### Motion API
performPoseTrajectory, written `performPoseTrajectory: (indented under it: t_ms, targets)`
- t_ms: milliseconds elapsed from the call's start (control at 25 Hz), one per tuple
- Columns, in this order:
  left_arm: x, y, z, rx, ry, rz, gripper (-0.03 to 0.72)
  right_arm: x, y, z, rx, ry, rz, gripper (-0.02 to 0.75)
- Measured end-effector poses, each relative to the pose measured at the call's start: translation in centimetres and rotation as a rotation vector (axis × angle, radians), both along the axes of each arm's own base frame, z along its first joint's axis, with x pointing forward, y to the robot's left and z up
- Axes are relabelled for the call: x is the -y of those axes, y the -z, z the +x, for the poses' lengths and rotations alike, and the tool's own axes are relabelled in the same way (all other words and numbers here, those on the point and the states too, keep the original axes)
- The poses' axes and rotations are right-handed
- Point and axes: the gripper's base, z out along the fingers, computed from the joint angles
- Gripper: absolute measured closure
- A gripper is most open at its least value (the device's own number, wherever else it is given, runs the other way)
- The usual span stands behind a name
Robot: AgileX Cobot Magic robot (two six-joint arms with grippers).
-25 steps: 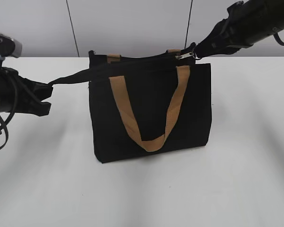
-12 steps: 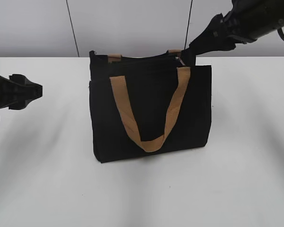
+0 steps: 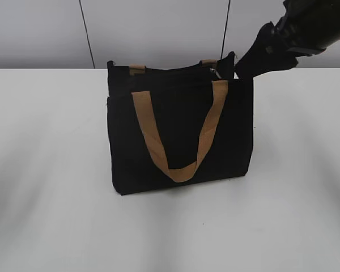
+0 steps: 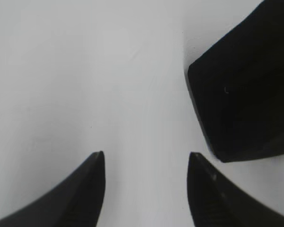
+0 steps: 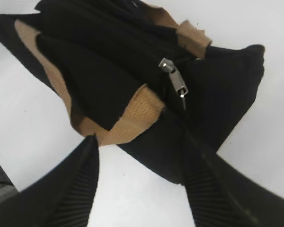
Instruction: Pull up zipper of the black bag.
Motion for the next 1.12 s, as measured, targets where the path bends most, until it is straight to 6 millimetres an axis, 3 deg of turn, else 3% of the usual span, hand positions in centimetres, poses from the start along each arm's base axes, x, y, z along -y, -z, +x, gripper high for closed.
performPoseTrajectory:
  t_ms: [240,640,840,1120]
  targets:
    - [-1.7,-2.6,-5.6,0.027,0.023,0.013,0.272,0.2,-1.2,-4.2,-0.015,0.030,-0.035,0.305]
    - [-4.2,-3.3,-13.3,0.056,0.036,0.019,0.274,3.6,-1.3,-16.3,0.074,0.113,-0.024,0.305]
    - [-5.0,-3.0,-16.0,0.102,0.063,0.039,0.274,5.8,-1.0,-22.7,0.163,0.206,-0.019,0.305]
    - [-5.7,-2.6,-18.0,0.199,0.080,0.052,0.274,8.7,0.7,-29.4,0.245,0.371,-0.027,0.305]
